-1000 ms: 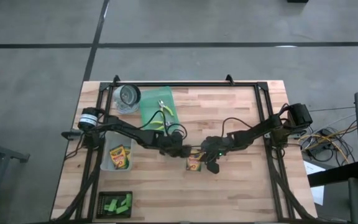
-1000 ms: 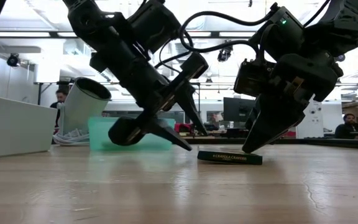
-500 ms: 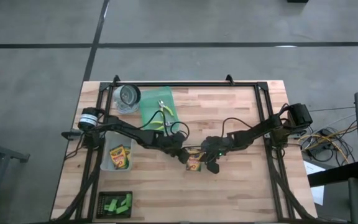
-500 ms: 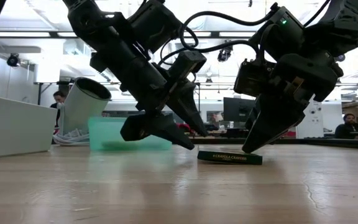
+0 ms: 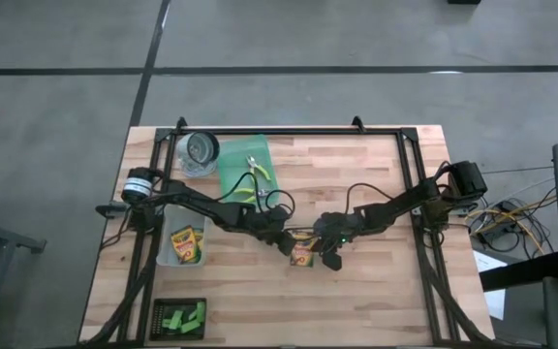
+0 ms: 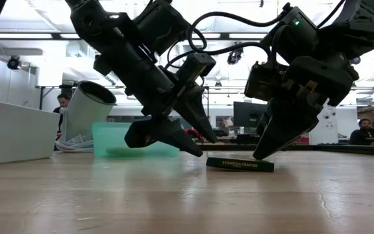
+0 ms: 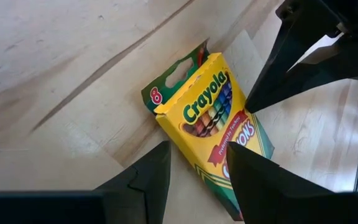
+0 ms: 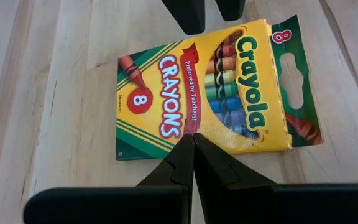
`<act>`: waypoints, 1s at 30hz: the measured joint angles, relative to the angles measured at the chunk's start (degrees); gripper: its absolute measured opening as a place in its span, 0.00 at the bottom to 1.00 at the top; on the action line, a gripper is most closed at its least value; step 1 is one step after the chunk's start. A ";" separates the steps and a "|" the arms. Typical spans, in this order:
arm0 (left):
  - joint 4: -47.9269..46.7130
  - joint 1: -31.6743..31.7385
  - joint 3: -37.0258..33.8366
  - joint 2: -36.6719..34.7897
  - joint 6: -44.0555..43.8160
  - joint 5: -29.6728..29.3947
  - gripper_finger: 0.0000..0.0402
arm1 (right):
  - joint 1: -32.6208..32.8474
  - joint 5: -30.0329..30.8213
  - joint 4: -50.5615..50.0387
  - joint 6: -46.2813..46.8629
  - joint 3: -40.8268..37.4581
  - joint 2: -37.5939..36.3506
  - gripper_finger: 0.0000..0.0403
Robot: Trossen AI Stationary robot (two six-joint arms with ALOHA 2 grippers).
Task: Pick & Place School Supplies
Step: Put the yellow crayon box into the gray bin
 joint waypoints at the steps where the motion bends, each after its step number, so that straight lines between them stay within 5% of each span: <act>1: -0.01 0.00 0.00 0.00 -0.06 0.02 0.40 | 0.00 0.02 0.00 0.00 -0.02 0.00 0.02; 9: -0.07 0.00 0.00 0.04 -13.83 1.79 0.40 | 0.00 0.04 -0.03 0.01 -0.06 -0.02 0.02; 15: 0.71 0.00 0.00 0.04 -15.10 1.63 0.40 | 0.00 0.04 0.00 0.01 -0.06 -0.02 0.02; 21: 0.91 0.00 0.00 0.04 -6.93 -2.98 0.40 | 0.00 0.02 0.00 0.00 -0.06 -0.02 0.02; 25: 0.87 -0.03 0.00 0.04 8.91 -3.11 0.40 | 0.00 0.04 0.02 0.00 -0.06 -0.02 0.02; 30: 0.74 -0.04 0.00 0.04 10.36 2.27 0.40 | 0.00 0.02 0.02 0.00 -0.09 -0.02 0.02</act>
